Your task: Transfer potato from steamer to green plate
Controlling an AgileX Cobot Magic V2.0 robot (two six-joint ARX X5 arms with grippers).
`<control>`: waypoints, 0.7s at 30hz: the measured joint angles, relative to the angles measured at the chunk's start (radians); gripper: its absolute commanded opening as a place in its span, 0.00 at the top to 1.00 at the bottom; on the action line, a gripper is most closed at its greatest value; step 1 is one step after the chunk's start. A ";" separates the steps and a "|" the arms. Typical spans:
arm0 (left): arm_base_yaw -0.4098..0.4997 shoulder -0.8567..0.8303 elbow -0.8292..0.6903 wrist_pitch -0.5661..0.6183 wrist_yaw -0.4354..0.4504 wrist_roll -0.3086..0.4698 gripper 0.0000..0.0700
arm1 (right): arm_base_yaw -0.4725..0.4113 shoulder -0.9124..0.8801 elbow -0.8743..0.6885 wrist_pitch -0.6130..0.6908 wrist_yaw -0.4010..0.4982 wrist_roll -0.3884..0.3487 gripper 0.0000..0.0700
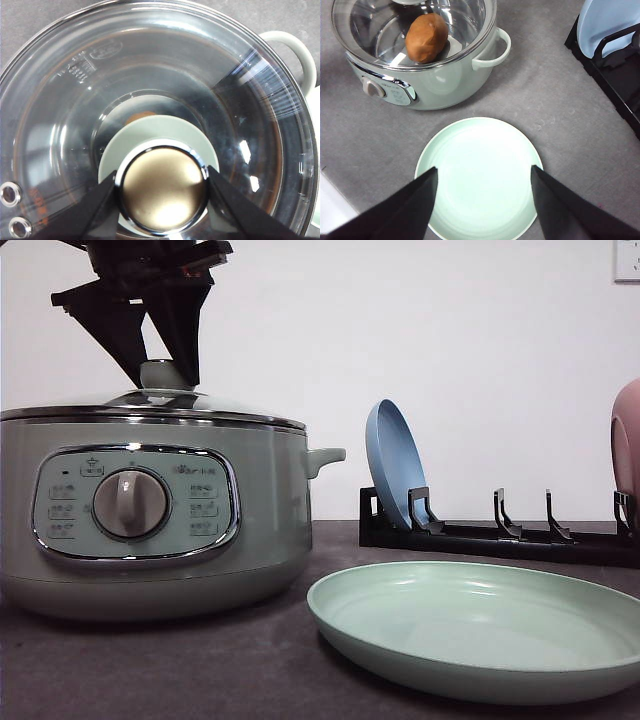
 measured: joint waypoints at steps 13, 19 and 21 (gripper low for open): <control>0.003 -0.034 0.000 -0.003 0.002 -0.002 1.00 | 0.000 0.000 0.000 0.000 0.002 0.001 0.47; 0.014 -0.128 0.000 -0.009 0.006 -0.006 1.00 | 0.000 0.000 0.000 0.001 0.002 0.001 0.47; 0.023 -0.156 0.000 -0.011 0.006 -0.006 1.00 | 0.000 0.000 0.000 0.002 0.002 0.001 0.47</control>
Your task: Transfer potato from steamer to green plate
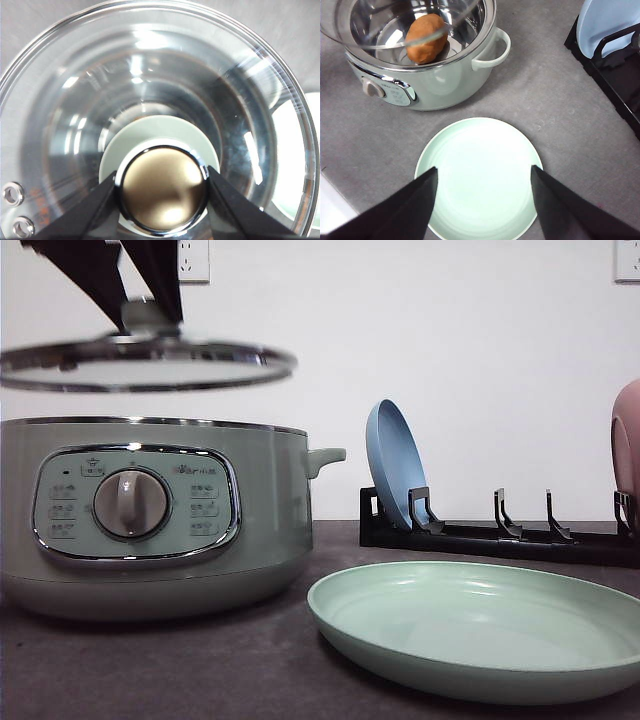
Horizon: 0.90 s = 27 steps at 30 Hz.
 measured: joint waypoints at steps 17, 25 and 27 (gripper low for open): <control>0.168 -0.228 0.000 -0.155 -0.213 -0.007 1.00 | 0.000 0.000 0.000 0.039 -0.027 0.001 0.47; 0.285 -0.259 0.000 -0.175 -0.223 -0.006 1.00 | 0.000 0.031 0.000 0.109 -0.136 0.036 0.30; 0.303 -0.259 0.000 -0.181 -0.223 -0.002 1.00 | 0.000 0.064 0.000 0.135 -0.179 0.050 0.29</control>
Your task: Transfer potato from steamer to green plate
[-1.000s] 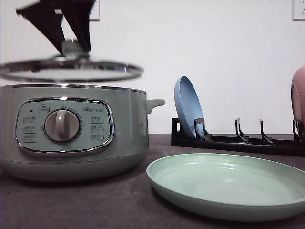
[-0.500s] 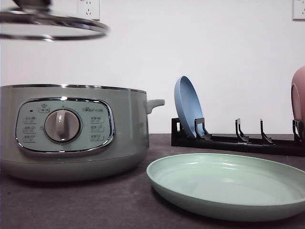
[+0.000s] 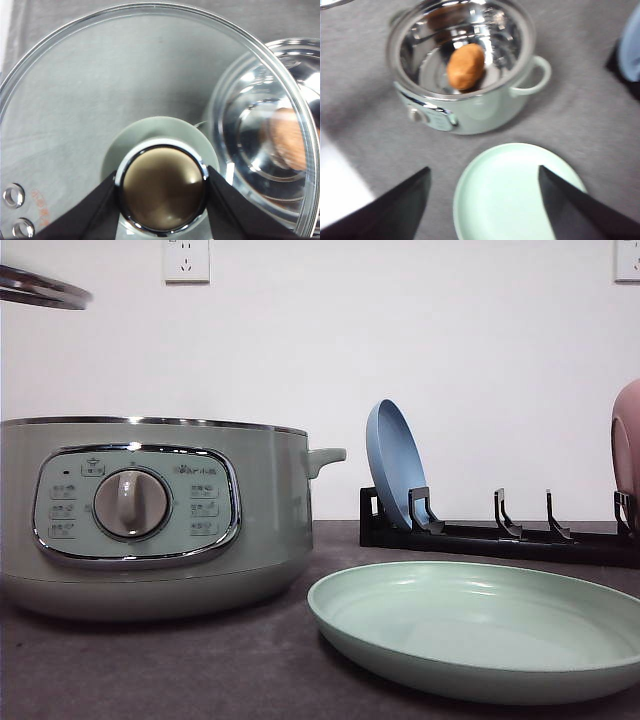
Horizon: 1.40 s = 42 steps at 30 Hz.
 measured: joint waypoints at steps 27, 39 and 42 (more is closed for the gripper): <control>0.097 0.000 0.000 -0.024 0.001 0.014 1.00 | -0.002 0.997 0.920 -0.047 -0.141 -0.002 0.16; 0.097 -0.004 0.000 -0.024 0.002 0.014 1.00 | 0.014 1.173 0.935 -0.021 -0.083 0.002 0.16; 0.097 -0.005 0.000 -0.024 0.002 0.014 1.00 | 0.025 1.196 0.935 -0.018 -0.079 0.002 0.16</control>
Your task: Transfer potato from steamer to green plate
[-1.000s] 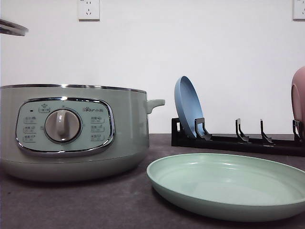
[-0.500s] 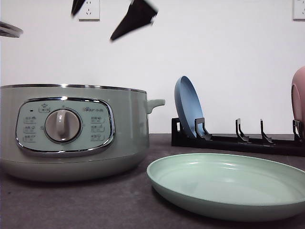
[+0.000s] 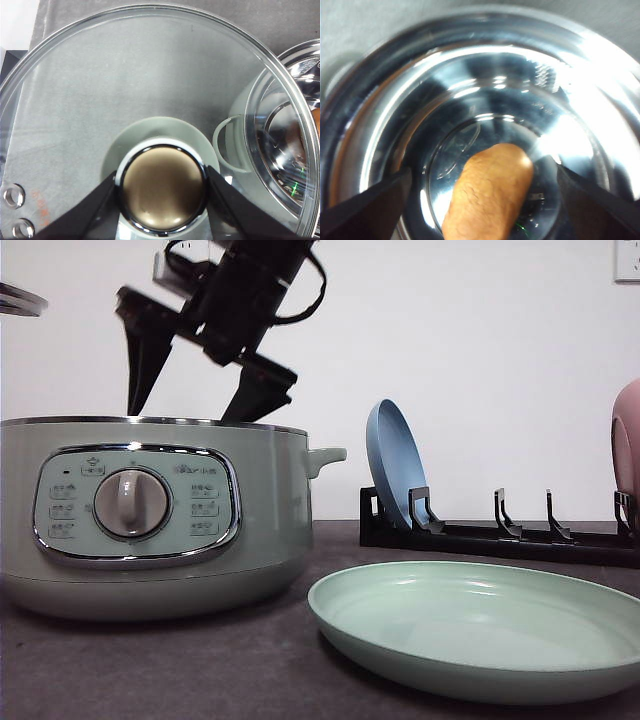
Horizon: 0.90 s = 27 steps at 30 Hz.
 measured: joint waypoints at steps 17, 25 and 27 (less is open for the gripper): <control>0.000 0.000 0.000 0.000 0.001 0.000 1.00 | 0.054 0.092 0.001 -0.021 0.099 0.000 0.16; 0.000 0.000 0.000 0.000 0.001 0.000 1.00 | 0.064 0.104 0.002 -0.045 0.129 0.000 0.21; 0.000 0.000 0.000 0.000 0.001 0.000 1.00 | 0.064 0.104 0.002 -0.062 0.131 0.000 0.28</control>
